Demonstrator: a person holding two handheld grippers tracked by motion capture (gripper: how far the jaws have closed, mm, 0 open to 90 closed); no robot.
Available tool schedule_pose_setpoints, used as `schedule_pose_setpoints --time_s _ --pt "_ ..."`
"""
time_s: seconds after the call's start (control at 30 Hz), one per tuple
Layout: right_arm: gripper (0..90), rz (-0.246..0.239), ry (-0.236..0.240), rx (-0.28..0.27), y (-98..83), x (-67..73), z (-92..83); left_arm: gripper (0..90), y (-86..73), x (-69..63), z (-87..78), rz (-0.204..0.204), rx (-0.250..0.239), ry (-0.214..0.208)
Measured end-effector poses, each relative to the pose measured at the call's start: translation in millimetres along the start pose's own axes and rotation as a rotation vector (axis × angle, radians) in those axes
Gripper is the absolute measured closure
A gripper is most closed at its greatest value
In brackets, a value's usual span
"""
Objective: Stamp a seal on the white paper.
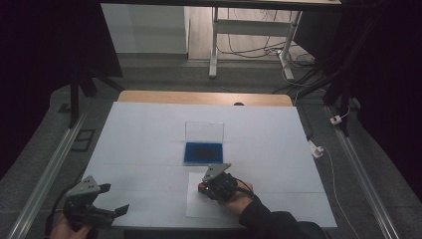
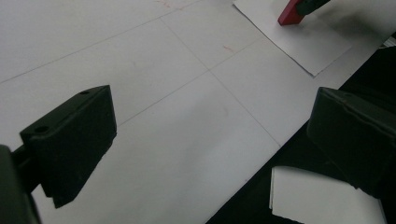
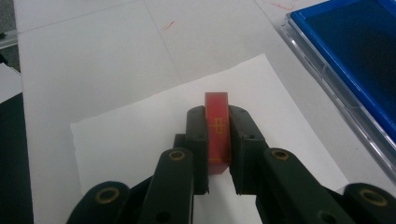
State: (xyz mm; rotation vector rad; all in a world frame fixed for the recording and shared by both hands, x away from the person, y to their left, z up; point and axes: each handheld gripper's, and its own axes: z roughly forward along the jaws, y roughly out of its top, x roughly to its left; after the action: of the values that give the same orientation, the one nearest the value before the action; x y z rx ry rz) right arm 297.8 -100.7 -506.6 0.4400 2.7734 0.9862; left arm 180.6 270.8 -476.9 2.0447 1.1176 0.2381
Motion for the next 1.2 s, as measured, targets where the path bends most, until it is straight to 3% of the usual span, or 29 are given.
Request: schedule_pose_setpoints --time_s 0.17,0.37,1.2 --pt "79.3 0.014 0.018 -0.006 0.2 -1.1 -0.2 1.8 -0.2 -0.1 -0.2 -0.001 -0.001 0.0" --pt "79.3 0.011 0.007 -0.033 2.6 -3.1 -6.5 1.8 -0.2 0.0 -0.2 -0.001 -0.001 0.0" --pt "79.3 0.089 0.014 -0.116 13.9 -14.4 -30.2 1.8 -0.2 -0.3 -0.1 0.001 0.001 0.001"
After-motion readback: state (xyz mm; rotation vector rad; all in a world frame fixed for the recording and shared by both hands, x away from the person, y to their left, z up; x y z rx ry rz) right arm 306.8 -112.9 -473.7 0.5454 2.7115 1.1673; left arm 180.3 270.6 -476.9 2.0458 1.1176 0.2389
